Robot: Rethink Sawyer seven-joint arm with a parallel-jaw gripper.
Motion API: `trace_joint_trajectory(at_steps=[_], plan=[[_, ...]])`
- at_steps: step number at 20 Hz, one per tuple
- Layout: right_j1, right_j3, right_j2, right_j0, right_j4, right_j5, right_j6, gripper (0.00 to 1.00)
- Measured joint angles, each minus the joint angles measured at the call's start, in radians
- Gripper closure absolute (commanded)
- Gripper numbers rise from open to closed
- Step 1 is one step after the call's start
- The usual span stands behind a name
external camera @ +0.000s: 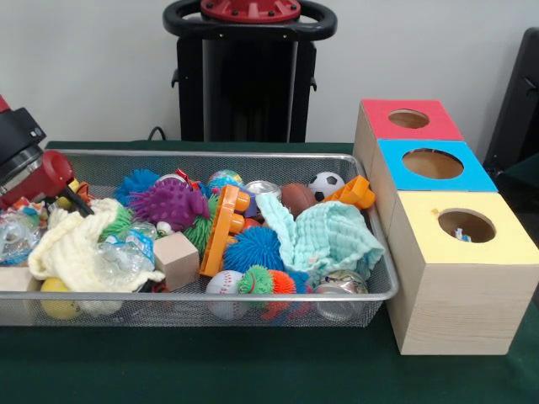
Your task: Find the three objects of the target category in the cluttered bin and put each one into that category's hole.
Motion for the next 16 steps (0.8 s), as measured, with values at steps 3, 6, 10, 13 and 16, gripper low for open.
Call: trace_joint_trajectory(at_steps=[3, 6, 10, 13, 16], plan=[[0.028, 0.0, 0.02, -0.019, -0.012, 0.003, -0.026, 0.0], [0.046, -0.002, 0.035, -0.028, -0.025, 0.005, -0.057, 0.0], [0.096, -0.035, 0.059, -0.027, -0.034, 0.035, -0.168, 0.0], [0.117, -0.075, 0.077, -0.015, -0.033, 0.114, -0.26, 0.0], [0.126, -0.119, 0.089, 0.015, -0.033, 0.194, -0.319, 0.0]])
